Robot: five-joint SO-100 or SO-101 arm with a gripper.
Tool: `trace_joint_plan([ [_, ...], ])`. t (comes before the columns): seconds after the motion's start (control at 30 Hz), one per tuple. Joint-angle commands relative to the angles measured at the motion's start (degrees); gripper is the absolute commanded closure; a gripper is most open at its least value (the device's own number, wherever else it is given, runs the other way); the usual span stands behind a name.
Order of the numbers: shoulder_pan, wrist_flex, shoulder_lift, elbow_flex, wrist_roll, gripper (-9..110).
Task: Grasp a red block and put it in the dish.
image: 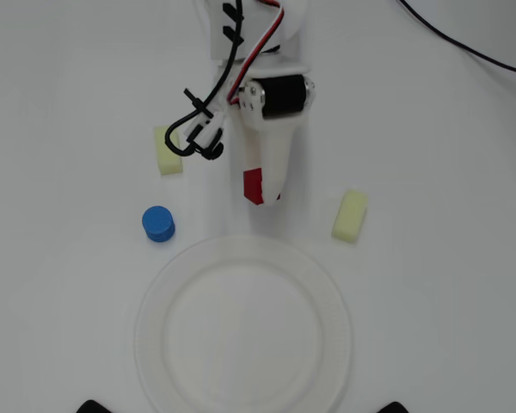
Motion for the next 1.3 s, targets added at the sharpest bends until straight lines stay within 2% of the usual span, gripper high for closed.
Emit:
trace_joint_plan([
  [0.0, 1.1, -5.7, -2.5, -3.4, -0.5, 101],
  [0.43, 1.2, -3.5, -35.1, -35.7, 0.3, 101],
  [0.87, 1.1, 0.3, -49.0, -43.7, 1.0, 101],
  [1.0, 1.1, 4.7, -48.8, -45.0, 1.1, 92],
  [1.27, 1.7, 23.6, -45.0, -56.4, 1.1, 76],
])
